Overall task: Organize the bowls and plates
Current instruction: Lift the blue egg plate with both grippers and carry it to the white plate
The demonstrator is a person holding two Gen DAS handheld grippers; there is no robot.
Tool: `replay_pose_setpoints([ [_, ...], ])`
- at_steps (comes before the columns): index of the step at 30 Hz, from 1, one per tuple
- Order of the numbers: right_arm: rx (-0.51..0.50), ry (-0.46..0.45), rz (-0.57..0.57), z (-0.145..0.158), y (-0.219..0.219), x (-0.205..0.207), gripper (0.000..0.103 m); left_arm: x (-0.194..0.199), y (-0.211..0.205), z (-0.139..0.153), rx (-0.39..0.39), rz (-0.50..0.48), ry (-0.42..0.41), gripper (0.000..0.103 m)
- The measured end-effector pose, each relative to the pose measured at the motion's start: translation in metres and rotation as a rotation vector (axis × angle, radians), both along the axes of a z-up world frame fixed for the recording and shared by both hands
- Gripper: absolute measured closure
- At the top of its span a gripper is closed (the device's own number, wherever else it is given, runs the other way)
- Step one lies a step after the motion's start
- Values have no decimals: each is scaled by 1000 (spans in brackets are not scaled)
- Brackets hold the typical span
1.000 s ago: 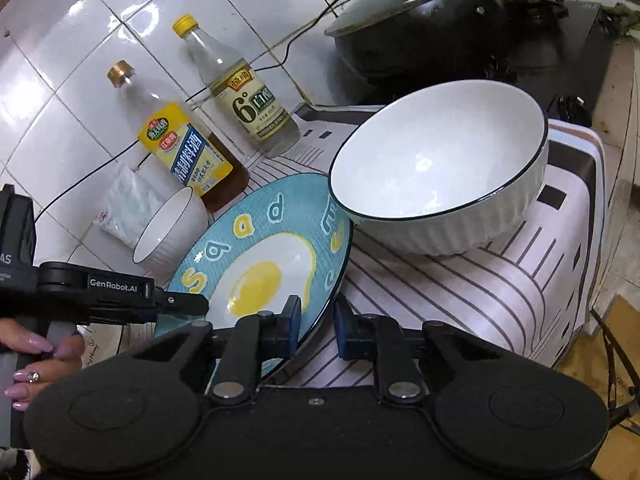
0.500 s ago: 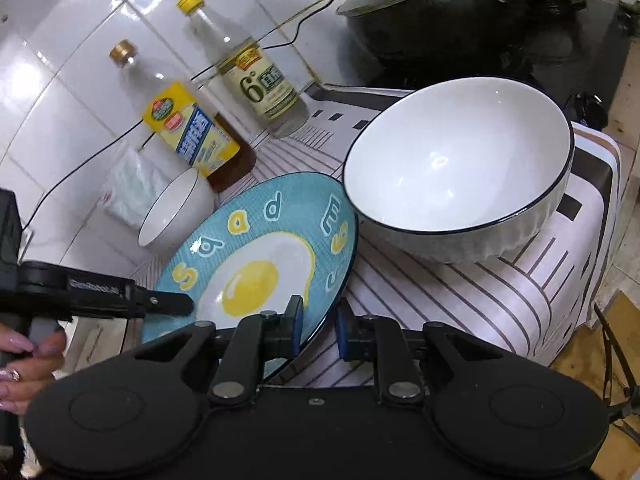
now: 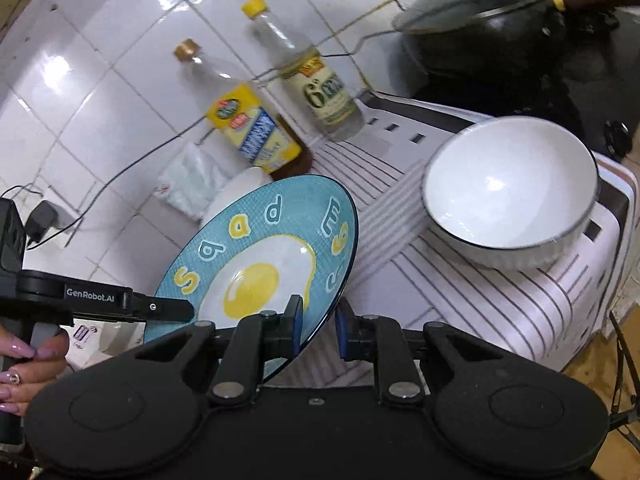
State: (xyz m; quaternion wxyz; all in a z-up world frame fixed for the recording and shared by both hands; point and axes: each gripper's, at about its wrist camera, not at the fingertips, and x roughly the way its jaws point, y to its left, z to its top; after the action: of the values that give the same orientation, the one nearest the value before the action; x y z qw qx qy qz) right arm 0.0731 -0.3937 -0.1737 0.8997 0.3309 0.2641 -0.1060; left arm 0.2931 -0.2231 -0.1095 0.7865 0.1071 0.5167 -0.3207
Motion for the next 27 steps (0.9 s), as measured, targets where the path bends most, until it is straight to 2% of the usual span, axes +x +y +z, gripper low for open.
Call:
replay_pose_setpoints([
  [8,-39,-41,90,37,35,7,82,-20,57,43,-29,49,-61,82],
  [15,-52,-74,183,56,59,25,82,-23,100,61,-46,103,-93,82],
  [18,-11,-78,186,58,65,34,82,-19,114,61,-51,129,-88,82],
  [20,-22,-69,203,58,72,40,82,-14,126,56,-61,149,-62,82],
  [27,-8,-20,248,47,85,62,82,0,151,27,-75,210,16,82],
])
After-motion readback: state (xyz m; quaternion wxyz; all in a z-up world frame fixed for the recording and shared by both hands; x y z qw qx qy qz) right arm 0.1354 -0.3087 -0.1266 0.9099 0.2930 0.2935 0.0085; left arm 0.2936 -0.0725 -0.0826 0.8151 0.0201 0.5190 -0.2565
